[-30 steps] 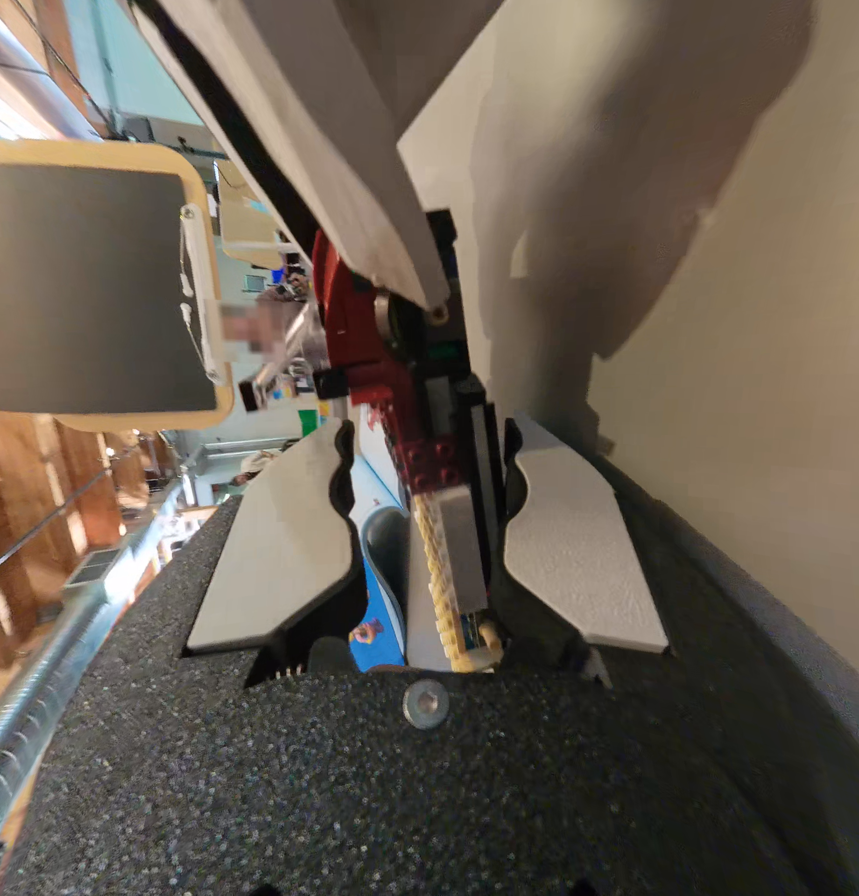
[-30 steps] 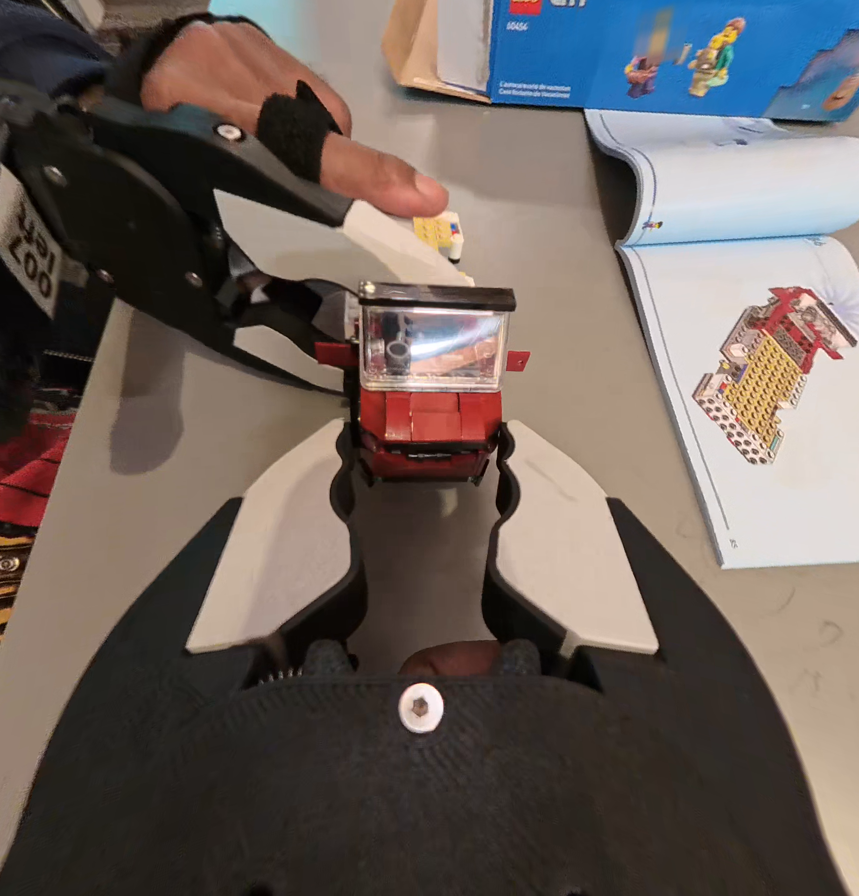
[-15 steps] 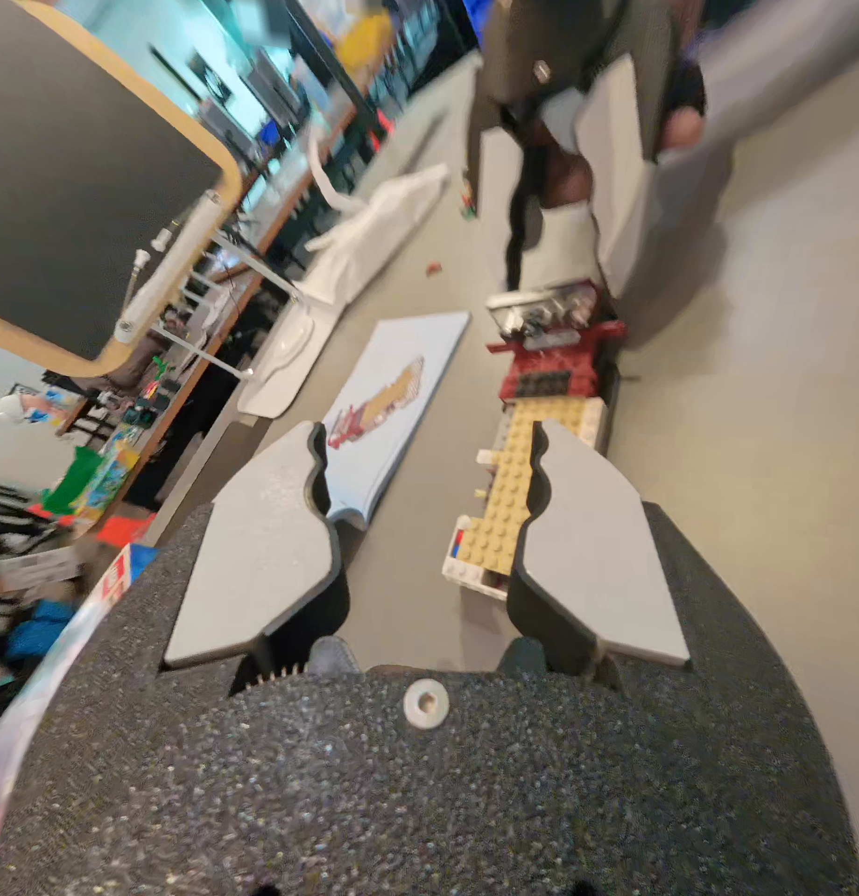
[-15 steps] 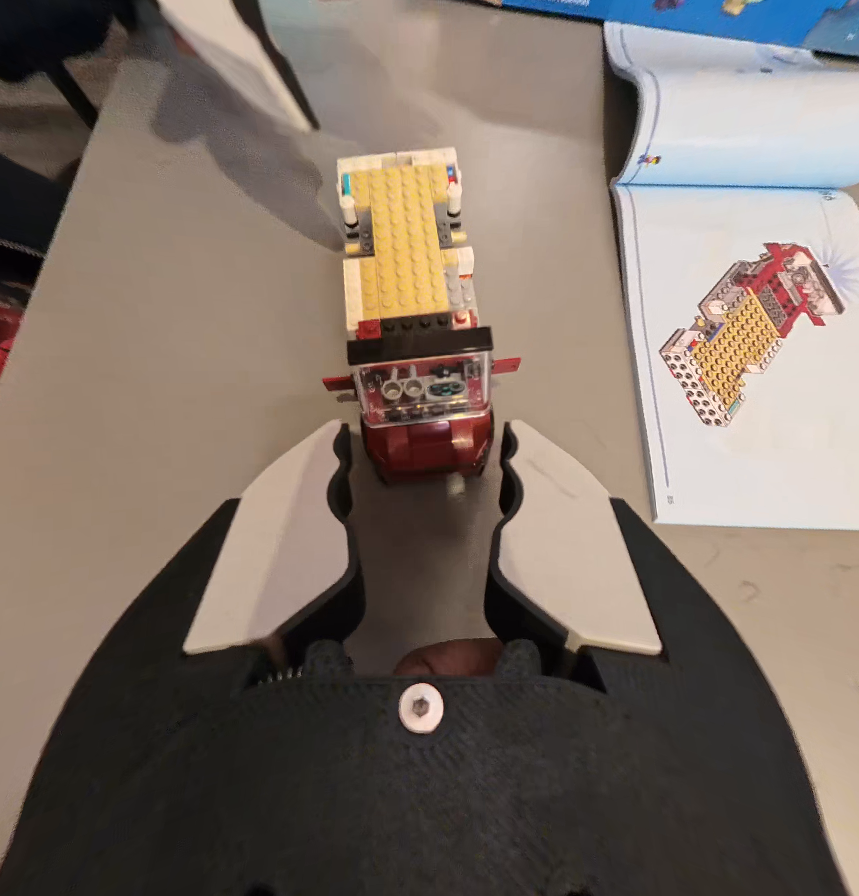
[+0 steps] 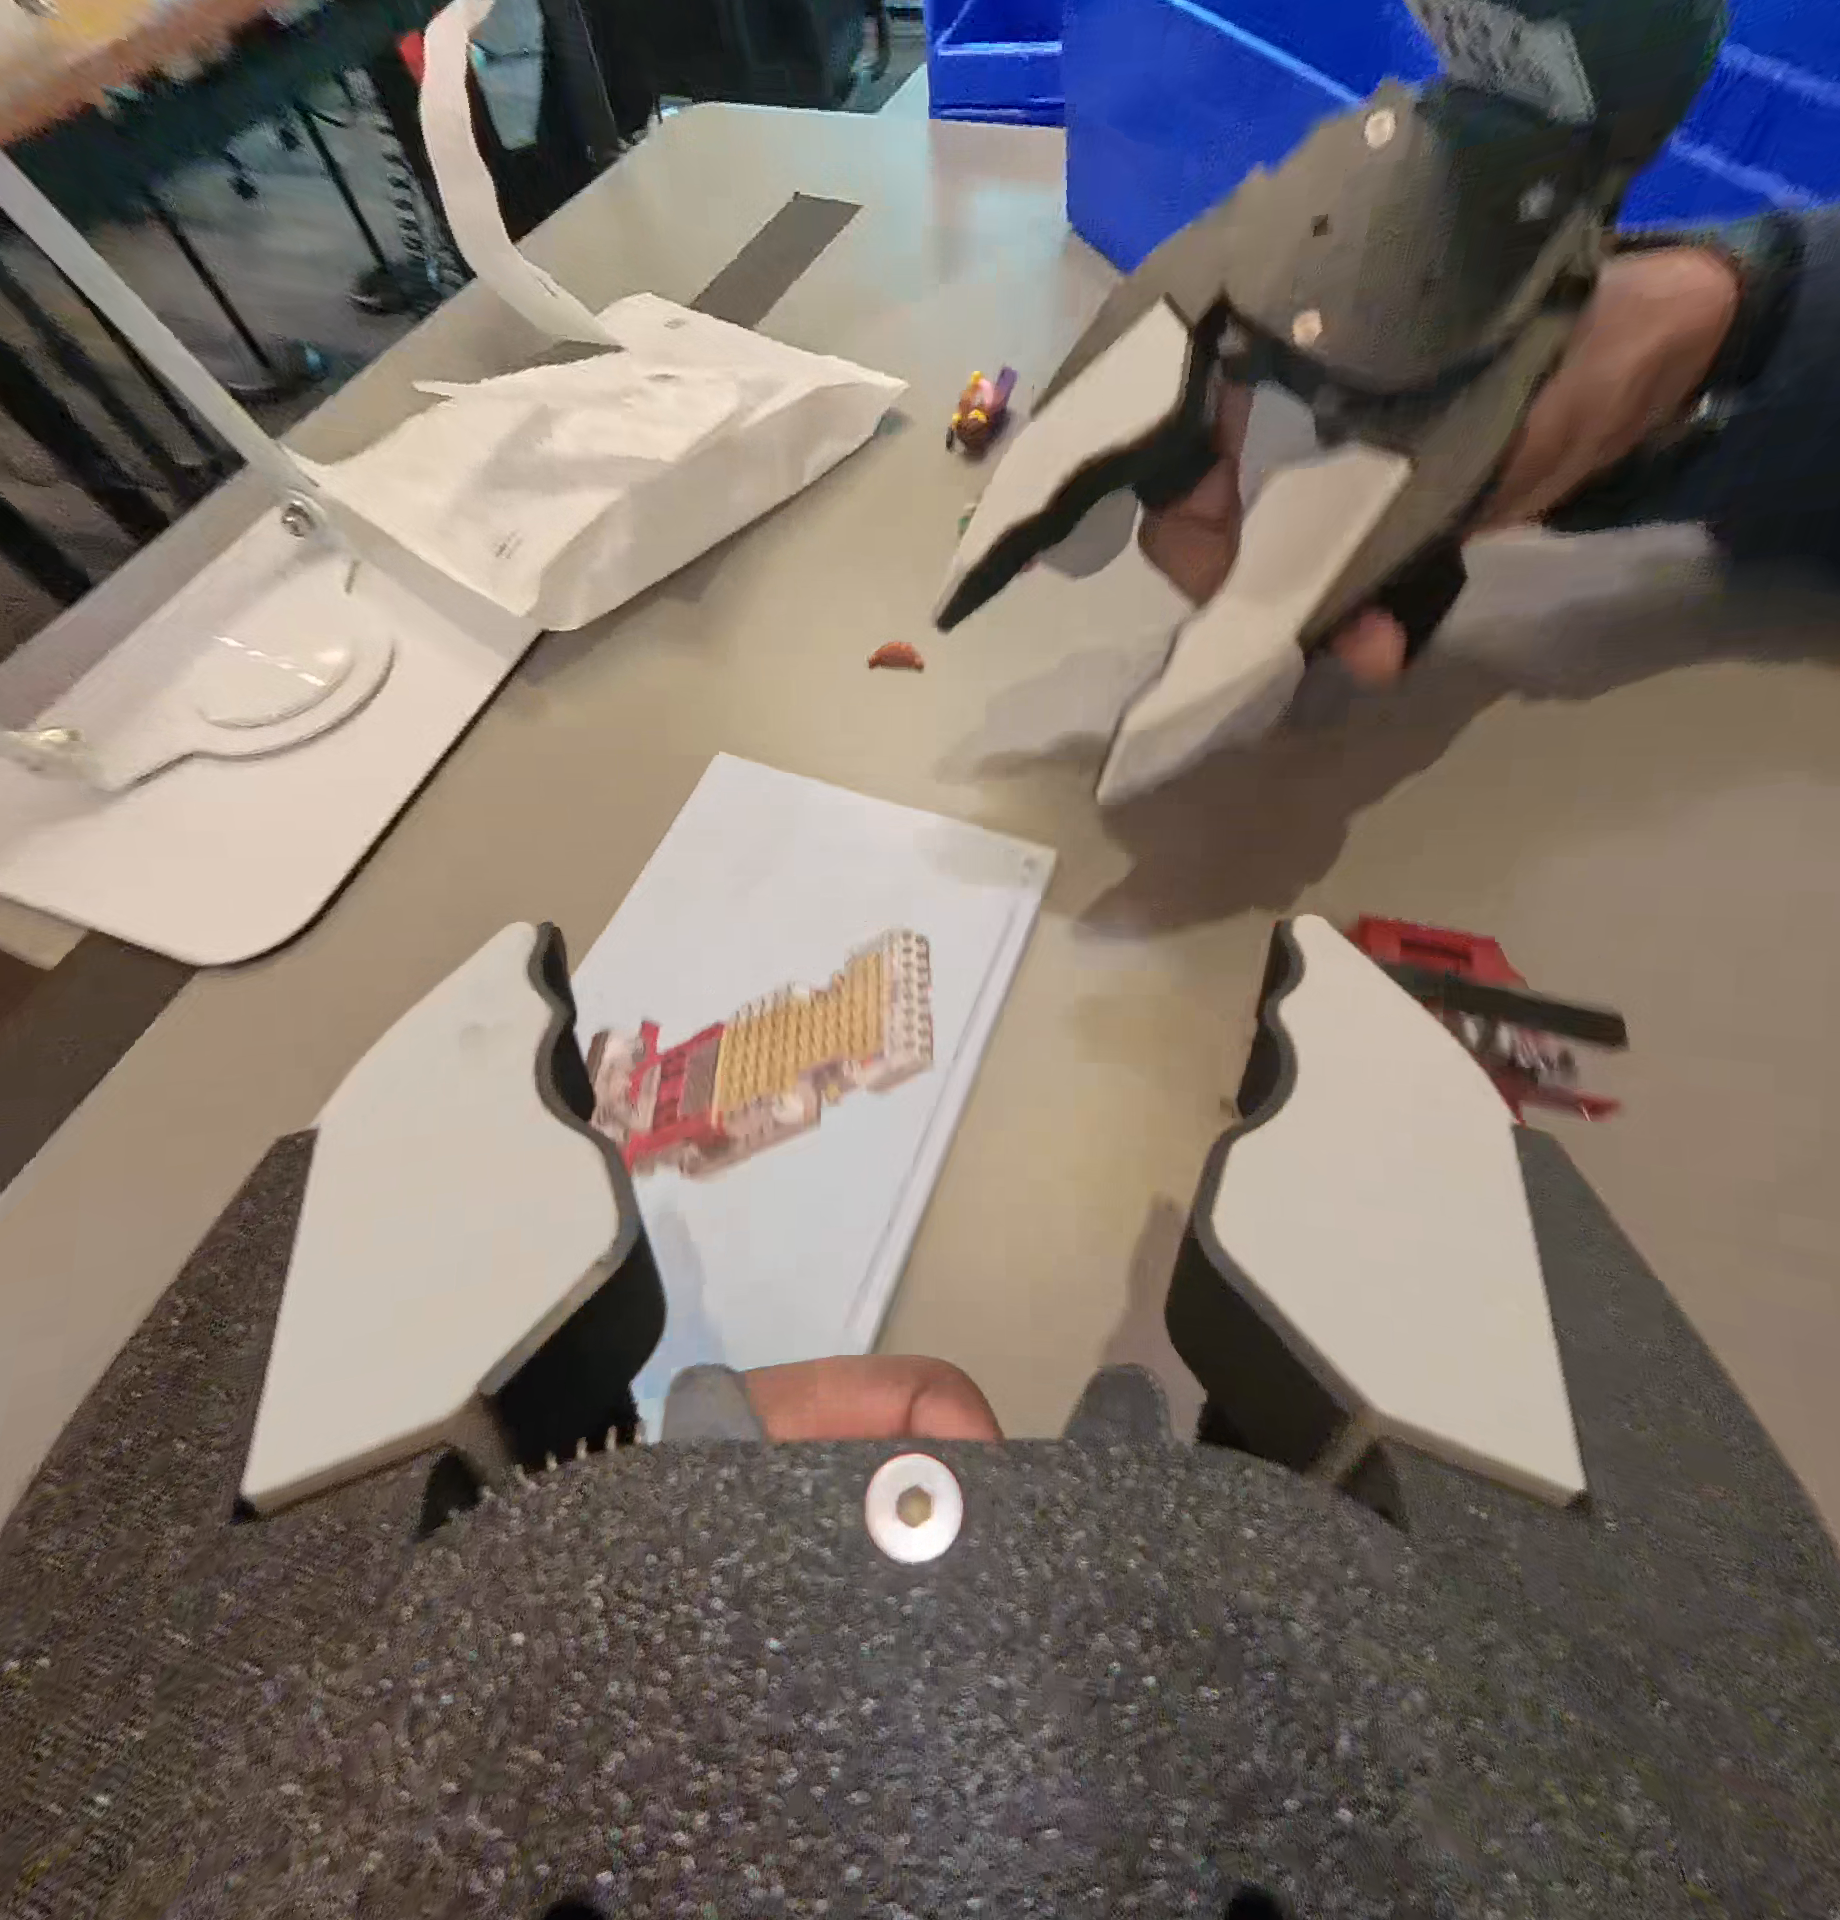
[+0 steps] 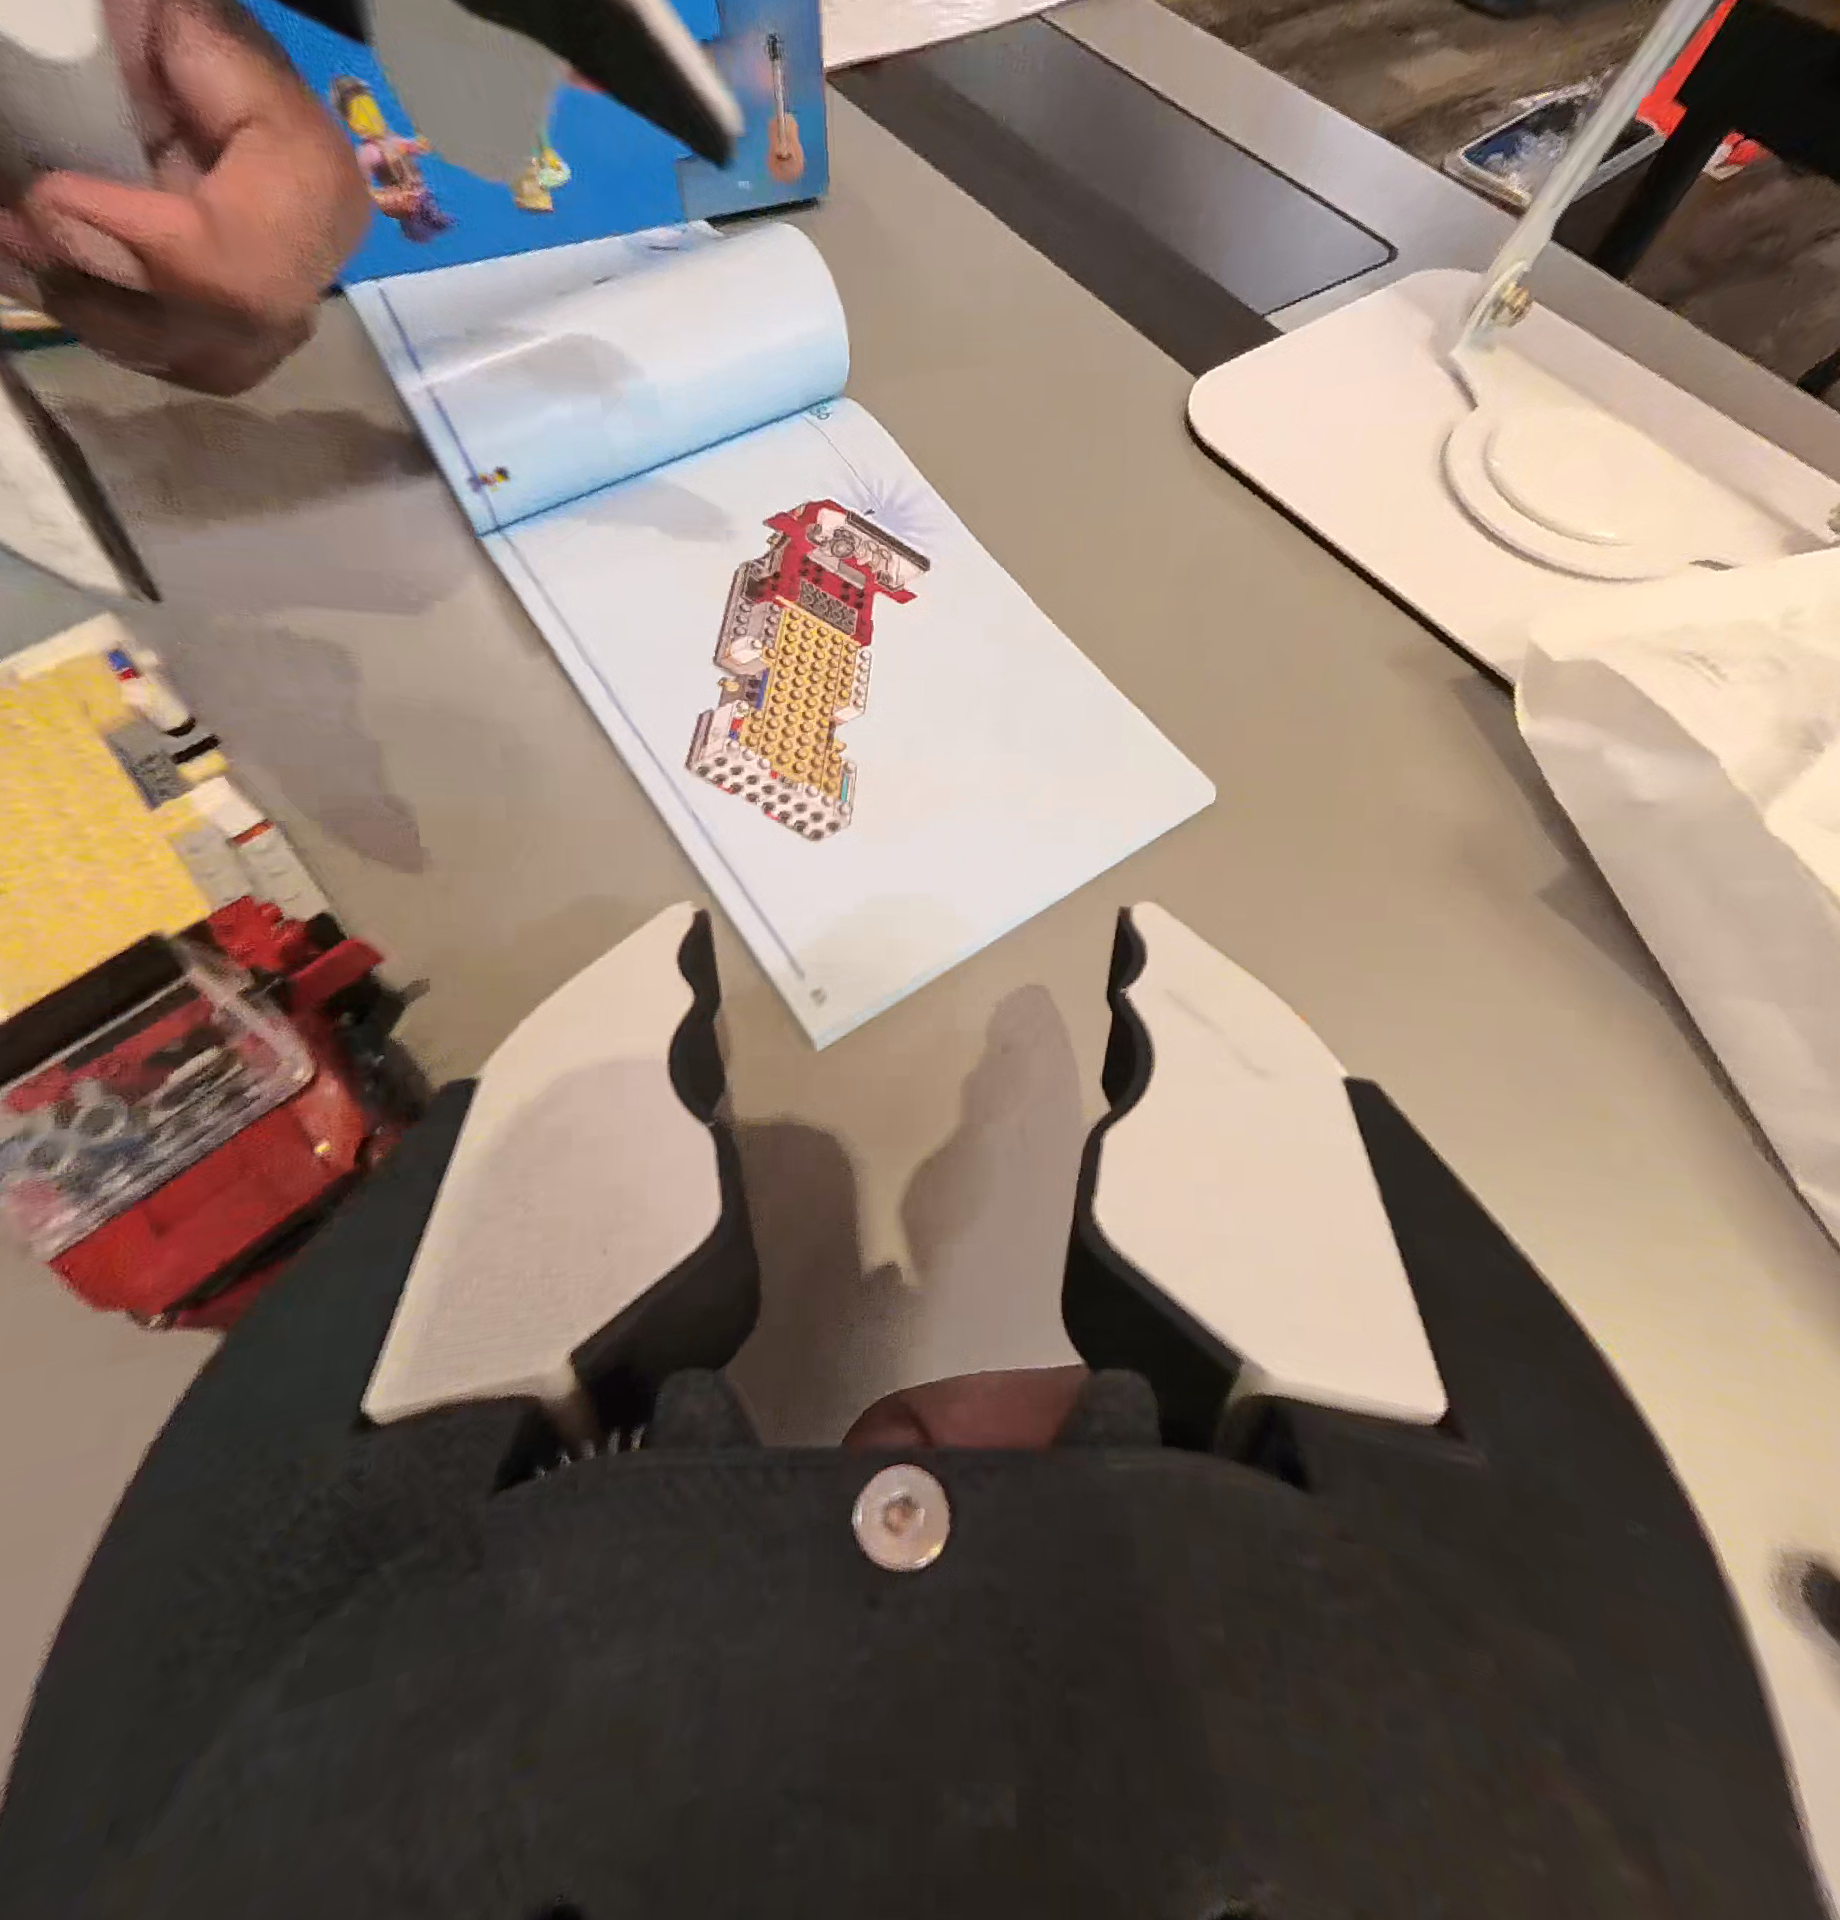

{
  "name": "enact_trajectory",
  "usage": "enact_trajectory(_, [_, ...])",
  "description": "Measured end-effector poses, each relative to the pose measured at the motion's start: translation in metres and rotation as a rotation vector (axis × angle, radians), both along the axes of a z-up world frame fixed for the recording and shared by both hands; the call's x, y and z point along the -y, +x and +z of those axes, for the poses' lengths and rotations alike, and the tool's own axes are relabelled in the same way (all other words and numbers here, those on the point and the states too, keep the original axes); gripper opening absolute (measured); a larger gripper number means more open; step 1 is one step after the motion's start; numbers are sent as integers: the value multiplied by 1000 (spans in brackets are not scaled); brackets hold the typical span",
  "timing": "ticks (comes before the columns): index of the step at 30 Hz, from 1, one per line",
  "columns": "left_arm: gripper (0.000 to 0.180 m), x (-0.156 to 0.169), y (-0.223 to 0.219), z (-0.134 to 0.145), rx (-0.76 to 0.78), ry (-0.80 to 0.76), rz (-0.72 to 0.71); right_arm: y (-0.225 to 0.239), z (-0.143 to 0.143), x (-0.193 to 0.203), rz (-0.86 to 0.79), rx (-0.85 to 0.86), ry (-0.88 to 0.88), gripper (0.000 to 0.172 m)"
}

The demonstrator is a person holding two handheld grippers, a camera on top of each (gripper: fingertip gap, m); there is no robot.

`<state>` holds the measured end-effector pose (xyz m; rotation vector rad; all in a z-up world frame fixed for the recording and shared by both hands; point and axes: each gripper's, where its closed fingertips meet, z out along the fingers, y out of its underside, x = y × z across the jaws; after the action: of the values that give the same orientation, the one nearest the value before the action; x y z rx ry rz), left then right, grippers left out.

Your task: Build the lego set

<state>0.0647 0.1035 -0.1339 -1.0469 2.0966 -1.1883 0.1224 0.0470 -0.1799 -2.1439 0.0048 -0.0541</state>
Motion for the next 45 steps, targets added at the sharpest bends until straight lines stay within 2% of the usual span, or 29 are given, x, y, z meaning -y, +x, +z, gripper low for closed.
enact_trajectory(4, [130,-11,55,6,-27,-50,25,5,-3,-20,20,35,5,87])
enact_trajectory(11, [138,-10,102,-26,-182,-2,17,10,-13,-16,51,14,18,93])
enact_trajectory(16, [127,-2,103,-56,-321,-30,-2,15,-15,-17,40,-85,7,93])
enact_trajectory(21, [125,7,98,-55,-319,-87,-14,23,-7,-13,-5,-122,63,87])
enact_trajectory(25, [124,3,93,-60,-278,70,6,27,-9,-7,-6,-40,48,85])
enact_trajectory(28, [124,-1,89,-73,-319,158,3,37,-9,-4,-31,18,41,83])
enact_trajectory(30, [124,0,88,-77,-359,125,9,40,-8,-4,-43,24,46,81])
enact_trajectory(35, [123,-5,100,-67,-350,7,107,39,-13,-5,-47,82,12,79])
enact_trajectory(41, [125,-5,102,-66,-344,0,116,27,-25,-8,8,234,-66,88])
enact_trajectory(45, [125,-9,102,-71,-342,35,113,23,-26,-8,31,257,-70,88])
